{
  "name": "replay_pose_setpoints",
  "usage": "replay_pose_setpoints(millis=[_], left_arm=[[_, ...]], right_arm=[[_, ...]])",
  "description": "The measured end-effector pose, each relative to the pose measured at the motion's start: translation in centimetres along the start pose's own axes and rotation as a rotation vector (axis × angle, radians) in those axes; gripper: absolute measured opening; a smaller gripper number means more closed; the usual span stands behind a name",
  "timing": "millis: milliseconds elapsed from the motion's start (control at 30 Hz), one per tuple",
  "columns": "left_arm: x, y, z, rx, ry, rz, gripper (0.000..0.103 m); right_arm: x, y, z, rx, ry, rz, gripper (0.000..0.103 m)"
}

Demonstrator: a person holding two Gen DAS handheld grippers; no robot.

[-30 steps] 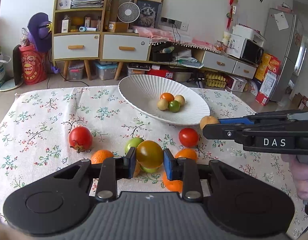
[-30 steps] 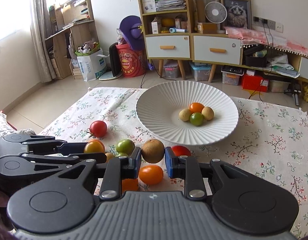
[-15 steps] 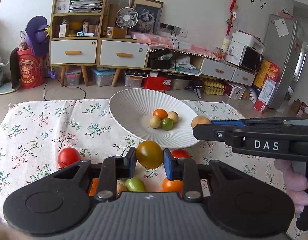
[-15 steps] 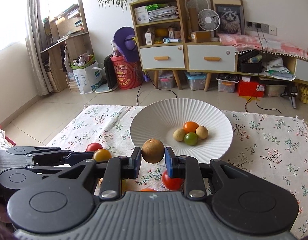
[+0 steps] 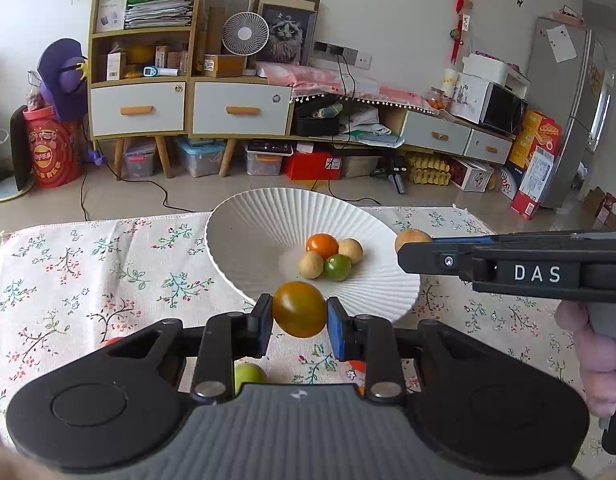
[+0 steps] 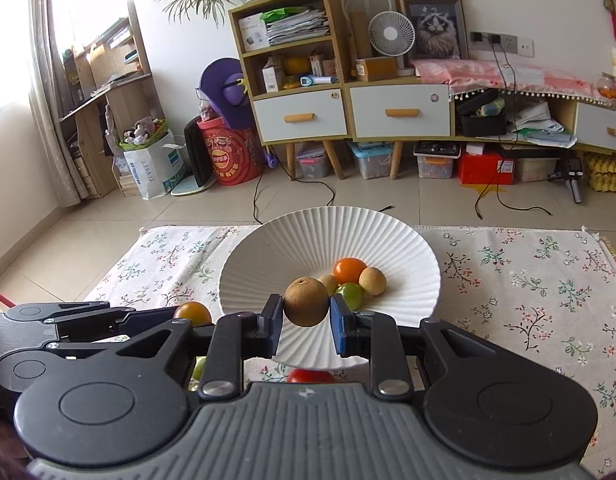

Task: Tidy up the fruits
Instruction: 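Carry the tomato with the left gripper while the right gripper carries the kiwi over the bowl, then open both grippers to drop the tomato and kiwi into the bowl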

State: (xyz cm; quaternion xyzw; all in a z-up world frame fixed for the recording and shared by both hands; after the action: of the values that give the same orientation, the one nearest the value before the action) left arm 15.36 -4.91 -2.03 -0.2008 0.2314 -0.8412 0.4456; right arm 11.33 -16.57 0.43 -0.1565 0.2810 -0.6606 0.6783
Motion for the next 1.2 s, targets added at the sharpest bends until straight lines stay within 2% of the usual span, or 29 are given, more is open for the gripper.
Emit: replay_pose_setpoints(millis=[233,400,767,967,1067,1200], left_arm=[[0.9,3.9,0.2,-0.037,0.085,-0.017,0.021],[1.2,5.8,0.2,-0.063,0.086,-0.027,0.022],[1.1,7.2,0.4,-0.07,0.1,-0.044,0.023],[1.6,7.2,0.3,-0.074,0.136,-0.036,0.024],[1.6,6.5,0.7,-0.078,0.118,-0.028,0.028],[0.8,4.9,1.0,-0.066,0.102,-0.002,0.043]], right_arm=[[2.4,2.5,-0.4,-0.072,0.033,-0.022,0.023],[3.2,3.5,-0.5,-0.095,0.018,-0.03,0.023],[3.1,5.4,-0.6,-0.127,-0.042,-0.017,0.023],[3.5,4.8,-0.5,-0.126,-0.016,-0.004,0.026],[3.5,4.3,-0.3,-0.118,-0.008,-0.007,0.035],[3.5,3.2,0.1,-0.106,0.022,-0.024,0.043]])
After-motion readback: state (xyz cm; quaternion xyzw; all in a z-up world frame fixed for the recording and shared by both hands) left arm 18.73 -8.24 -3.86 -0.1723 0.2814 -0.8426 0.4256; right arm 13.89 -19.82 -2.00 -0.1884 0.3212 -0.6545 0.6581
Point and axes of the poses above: each gripper's, at about its wrist camera, not at the fingertips, and y roughly the way its jaws point, x to its right, z to its top, the point moved 5 cm from there along y, roughly the way its jaws point
